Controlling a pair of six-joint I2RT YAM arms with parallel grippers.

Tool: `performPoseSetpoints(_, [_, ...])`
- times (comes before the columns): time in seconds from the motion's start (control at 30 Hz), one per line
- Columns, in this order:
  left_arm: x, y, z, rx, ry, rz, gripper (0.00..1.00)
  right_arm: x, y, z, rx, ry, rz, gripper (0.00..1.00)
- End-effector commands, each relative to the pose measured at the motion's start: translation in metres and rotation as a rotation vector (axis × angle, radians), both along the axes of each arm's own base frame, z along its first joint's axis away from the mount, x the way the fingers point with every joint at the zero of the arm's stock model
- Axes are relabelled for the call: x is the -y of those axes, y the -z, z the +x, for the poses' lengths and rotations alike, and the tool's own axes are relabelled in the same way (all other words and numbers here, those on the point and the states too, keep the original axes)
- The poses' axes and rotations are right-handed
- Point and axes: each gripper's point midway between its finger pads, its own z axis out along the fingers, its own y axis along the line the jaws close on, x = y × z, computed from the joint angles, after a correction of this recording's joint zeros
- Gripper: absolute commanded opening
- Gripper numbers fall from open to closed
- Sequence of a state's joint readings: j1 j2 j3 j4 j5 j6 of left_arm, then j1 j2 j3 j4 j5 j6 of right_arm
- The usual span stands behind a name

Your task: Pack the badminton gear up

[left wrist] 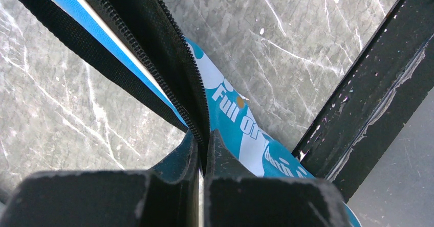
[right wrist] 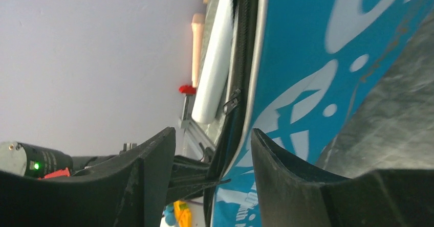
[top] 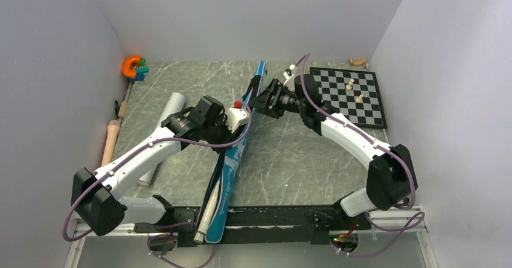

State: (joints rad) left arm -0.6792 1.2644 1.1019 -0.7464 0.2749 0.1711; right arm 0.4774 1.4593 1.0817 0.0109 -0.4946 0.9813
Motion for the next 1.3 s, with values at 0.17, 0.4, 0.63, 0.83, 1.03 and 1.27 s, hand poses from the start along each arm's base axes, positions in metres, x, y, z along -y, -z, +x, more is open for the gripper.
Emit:
performPoseSetpoints(0.17, [0.013,-0.046,0.013,0.126,0.031,-0.104,0.0,-0.025,-0.012,-0.008,0.0,-0.015,0.094,0.55])
performPoseSetpoints(0.4, [0.012,-0.047,0.013,0.13,0.032,-0.103,0.0,-0.029,-0.008,-0.001,-0.021,0.002,0.106,0.5])
performPoseSetpoints(0.63, [0.012,-0.048,0.012,0.131,0.033,-0.105,0.0,-0.029,-0.001,0.0,-0.043,0.025,0.074,0.49])
performPoseSetpoints(0.83, [0.012,-0.049,0.012,0.135,0.031,-0.108,0.0,-0.022,-0.002,0.003,-0.036,0.091,0.063,0.34])
performPoseSetpoints(1.03, [0.011,-0.049,0.012,0.136,0.031,-0.109,0.0,-0.023,-0.005,0.005,-0.021,0.121,0.036,0.14])
performPoseSetpoints(1.27, [0.01,-0.049,0.012,0.139,0.027,-0.108,0.0,-0.028,-0.008,-0.005,-0.03,0.107,0.055,0.0])
